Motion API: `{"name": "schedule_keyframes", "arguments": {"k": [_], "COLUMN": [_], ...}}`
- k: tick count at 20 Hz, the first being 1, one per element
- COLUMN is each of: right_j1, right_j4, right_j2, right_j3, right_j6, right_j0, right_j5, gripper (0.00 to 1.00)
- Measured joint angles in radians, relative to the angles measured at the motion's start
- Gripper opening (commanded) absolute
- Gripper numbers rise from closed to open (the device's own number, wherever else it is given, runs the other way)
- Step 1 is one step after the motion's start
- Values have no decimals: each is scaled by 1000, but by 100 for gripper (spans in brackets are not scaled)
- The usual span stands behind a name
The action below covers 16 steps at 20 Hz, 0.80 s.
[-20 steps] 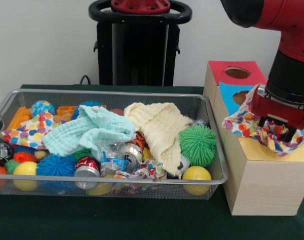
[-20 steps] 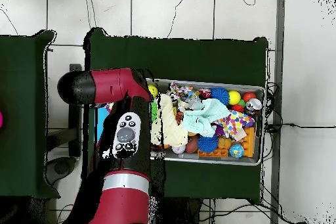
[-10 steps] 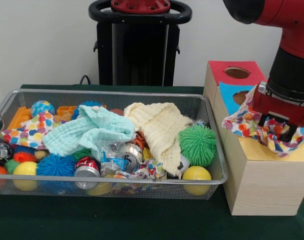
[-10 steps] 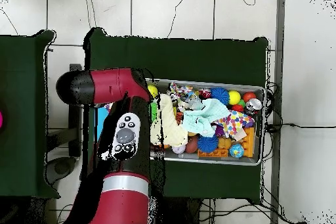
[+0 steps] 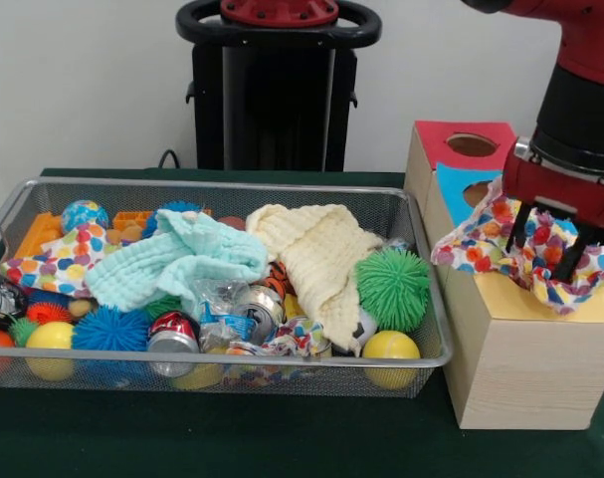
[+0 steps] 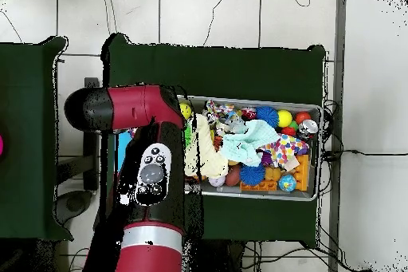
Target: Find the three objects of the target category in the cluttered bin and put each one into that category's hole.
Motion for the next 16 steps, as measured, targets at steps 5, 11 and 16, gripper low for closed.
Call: {"name": "schedule_keyframes", "arguments": {"k": [5, 11, 16], "right_j1": [-59, -133, -148], "right_j4": [0, 0, 0], "right_j2": [0, 0, -1], "right_j3": [30, 45, 45], "right_j6": [0, 0, 0], "right_j0": [-10, -22, -24], "right_j5": [0, 0, 0], "gripper": [100, 100, 100]}}
